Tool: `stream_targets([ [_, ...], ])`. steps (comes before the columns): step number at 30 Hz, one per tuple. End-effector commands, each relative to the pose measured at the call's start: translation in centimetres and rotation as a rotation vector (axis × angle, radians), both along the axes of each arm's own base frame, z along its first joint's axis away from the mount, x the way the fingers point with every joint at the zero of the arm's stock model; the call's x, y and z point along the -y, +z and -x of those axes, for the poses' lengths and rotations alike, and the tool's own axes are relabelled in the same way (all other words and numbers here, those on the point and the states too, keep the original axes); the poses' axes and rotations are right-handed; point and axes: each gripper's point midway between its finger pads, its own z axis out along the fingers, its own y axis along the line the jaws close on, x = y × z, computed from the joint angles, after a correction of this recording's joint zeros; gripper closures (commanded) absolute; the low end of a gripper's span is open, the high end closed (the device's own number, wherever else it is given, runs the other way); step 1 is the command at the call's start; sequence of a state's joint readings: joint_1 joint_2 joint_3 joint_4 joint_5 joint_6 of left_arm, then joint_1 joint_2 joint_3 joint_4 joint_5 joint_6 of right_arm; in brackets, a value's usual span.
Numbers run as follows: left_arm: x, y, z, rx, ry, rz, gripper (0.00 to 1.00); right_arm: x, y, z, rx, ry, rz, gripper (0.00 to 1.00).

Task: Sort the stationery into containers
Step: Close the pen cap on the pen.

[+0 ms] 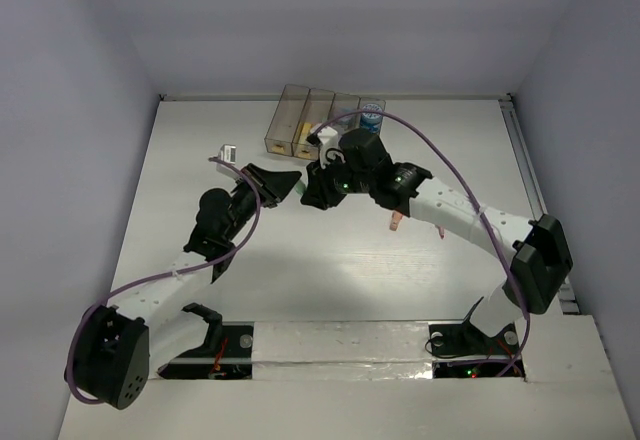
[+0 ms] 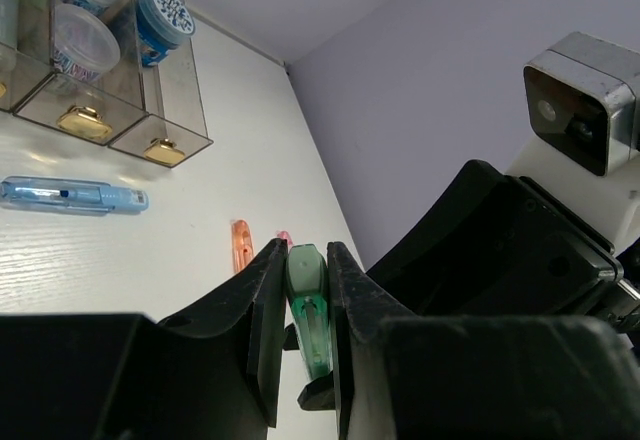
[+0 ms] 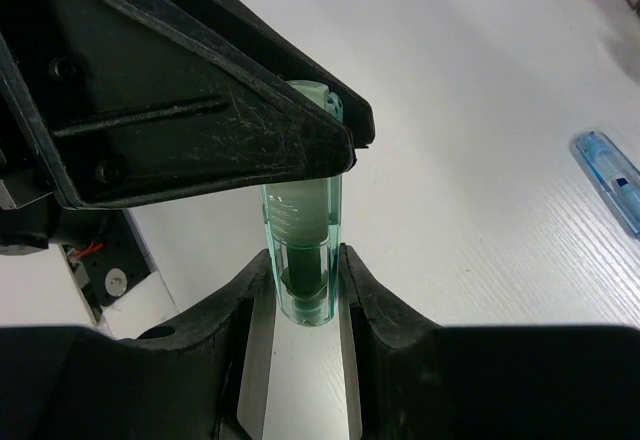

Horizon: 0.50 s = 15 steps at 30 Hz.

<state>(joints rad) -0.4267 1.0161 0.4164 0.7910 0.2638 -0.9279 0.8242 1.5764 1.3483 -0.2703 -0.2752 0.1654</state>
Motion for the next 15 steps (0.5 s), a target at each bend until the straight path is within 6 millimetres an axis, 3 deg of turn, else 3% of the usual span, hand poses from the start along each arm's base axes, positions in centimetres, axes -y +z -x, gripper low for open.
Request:
stream_targets([
  [1,3.2,-5.4,4.3,-0.153,-0.244,-0.119,1.0,-2.0,13.3,-4.2,0.291,-0.05,-0.383,1.0],
  [5,2.6,-3.8,3.7,-0.11,-0.197,-0.143,1.0,-1.8,11.6,-4.0,0.269,-0.056,-0.371,1.0],
  [6,2.3,-3.4,3.6,-0.096,-0.182,-0.161,1.0,-1.7,10.1,-3.9,0.246,-0.058,-0.355,1.0],
  [10,1.9,-0.6,2.6,-0.031,-0.134,-0.178,0.99,-1.2,7.9,-3.4,0.217,-0.064,-0.35,1.0],
  [15,1.9,0.1,2.4,-0.018,-0.126,-0.179,0.78,-0.8,6.3,-2.3,0.192,-0.051,-0.36,1.0],
])
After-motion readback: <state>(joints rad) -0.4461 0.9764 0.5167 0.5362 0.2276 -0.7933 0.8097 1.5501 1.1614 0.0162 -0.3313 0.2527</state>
